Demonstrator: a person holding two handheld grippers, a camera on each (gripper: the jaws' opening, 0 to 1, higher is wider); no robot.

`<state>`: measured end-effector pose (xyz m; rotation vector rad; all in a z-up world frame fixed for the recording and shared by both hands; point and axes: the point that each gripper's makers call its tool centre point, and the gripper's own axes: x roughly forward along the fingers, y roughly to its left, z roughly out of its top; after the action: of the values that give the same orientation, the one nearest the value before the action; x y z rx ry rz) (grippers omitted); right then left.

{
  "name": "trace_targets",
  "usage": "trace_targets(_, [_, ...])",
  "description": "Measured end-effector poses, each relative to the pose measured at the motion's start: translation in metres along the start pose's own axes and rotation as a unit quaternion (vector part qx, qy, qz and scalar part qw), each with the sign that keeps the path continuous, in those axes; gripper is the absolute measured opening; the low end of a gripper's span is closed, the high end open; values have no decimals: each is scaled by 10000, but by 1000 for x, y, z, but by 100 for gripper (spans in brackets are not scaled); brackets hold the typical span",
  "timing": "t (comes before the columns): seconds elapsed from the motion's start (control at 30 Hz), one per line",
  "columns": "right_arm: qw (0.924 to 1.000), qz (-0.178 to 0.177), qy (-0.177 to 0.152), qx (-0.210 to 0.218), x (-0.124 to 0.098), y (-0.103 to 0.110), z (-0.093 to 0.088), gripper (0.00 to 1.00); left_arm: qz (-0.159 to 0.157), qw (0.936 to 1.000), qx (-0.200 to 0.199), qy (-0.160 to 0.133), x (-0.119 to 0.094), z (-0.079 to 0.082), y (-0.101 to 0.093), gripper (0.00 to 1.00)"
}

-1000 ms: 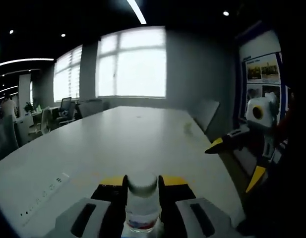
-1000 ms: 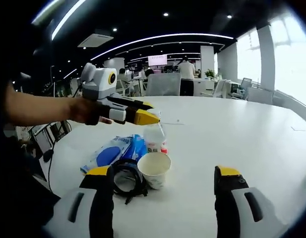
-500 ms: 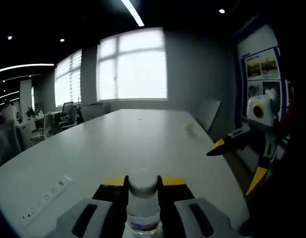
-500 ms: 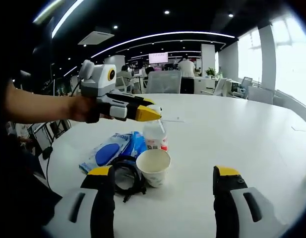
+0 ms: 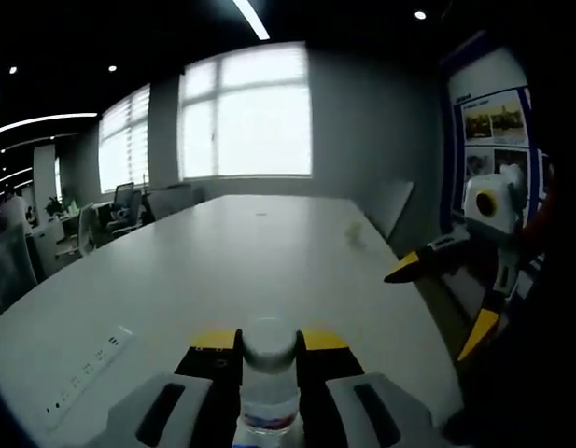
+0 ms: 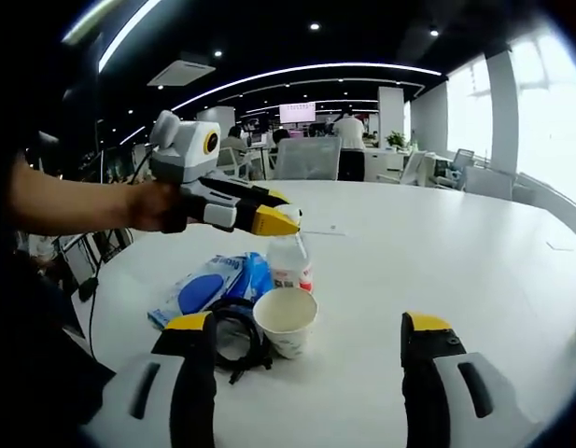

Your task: Arrange the tabletop items into an orderly group along one side of the table until the central work area is clear of visible clutter.

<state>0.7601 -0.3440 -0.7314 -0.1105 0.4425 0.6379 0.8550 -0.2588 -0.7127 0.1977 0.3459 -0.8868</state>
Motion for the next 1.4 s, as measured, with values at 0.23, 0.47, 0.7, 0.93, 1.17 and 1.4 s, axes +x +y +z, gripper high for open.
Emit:
trace_targets(0.23, [10000, -20, -36, -1, -1, -1, 3, 78, 48, 9999, -134, -92, -6, 8, 6, 19])
trace_targets(0.47, [10000, 10, -15, -42, 0, 1, 3, 78, 193, 9991, -258, -278, -21, 30, 25, 19])
trace_targets(0.7, [9999, 67, -90, -118, 3, 5, 12, 81, 557, 9974, -426, -150, -38, 41, 51, 19])
trace_targets(0.93, [9998, 141, -95, -117, 8, 7, 14, 82, 1234, 9889, -822, -64, -63, 36, 88, 18])
trace_targets(1.17, [9996, 233, -87, -143, 13, 10, 15, 82, 1942, 9752, -1055, 72, -97, 18, 125, 18])
trace_targets(1.4, [9993, 319, -88, -182, 19, 13, 17, 82, 2512, 9596, -1262, 143, -131, 3, 149, 18])
